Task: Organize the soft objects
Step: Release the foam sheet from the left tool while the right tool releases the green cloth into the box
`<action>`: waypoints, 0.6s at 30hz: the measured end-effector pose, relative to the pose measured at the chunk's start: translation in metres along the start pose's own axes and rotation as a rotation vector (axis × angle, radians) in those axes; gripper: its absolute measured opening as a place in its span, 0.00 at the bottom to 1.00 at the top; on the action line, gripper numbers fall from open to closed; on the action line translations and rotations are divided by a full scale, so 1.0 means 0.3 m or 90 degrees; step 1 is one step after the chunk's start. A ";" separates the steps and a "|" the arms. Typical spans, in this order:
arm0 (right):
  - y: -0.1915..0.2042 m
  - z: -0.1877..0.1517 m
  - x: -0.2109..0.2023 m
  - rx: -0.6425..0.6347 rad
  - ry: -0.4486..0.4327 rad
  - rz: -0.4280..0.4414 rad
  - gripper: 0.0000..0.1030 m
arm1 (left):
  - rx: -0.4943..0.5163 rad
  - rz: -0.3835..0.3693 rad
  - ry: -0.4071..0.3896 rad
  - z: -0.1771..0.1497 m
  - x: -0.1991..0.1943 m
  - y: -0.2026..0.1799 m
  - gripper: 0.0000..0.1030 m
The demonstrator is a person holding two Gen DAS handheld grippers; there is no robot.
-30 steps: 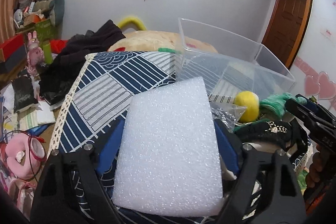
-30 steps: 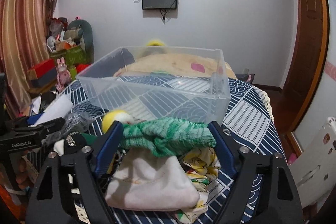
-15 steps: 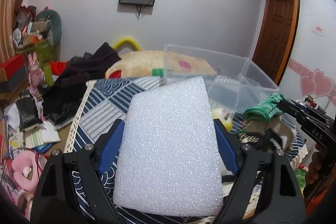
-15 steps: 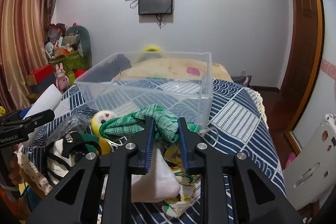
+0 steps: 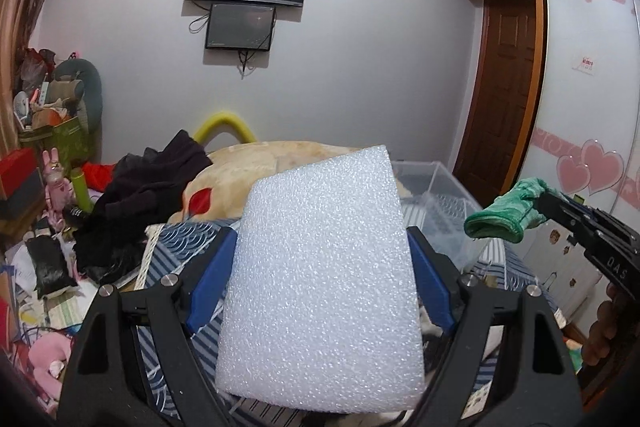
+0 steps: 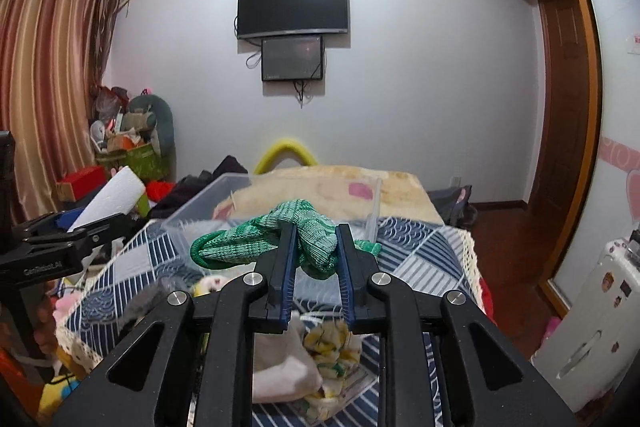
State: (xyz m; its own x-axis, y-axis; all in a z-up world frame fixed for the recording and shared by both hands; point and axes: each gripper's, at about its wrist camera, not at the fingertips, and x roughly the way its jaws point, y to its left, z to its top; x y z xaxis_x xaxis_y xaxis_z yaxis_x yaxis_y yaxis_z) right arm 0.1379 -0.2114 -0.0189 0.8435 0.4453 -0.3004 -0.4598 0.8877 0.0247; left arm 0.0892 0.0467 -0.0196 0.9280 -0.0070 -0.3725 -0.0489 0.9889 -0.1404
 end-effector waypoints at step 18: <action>0.008 0.061 0.197 -0.004 0.028 0.000 0.17 | 0.023 -0.003 0.092 0.153 0.332 -0.055 0.80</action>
State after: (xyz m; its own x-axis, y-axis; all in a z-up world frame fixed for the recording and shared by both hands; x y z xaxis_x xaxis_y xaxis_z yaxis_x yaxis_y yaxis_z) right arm 0.1917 -0.1807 -0.0193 0.8302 0.4401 -0.3421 -0.4621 0.8866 0.0190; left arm 0.1993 0.0366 -0.0123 0.8649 -0.0308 -0.5010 -0.0284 0.9935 -0.1101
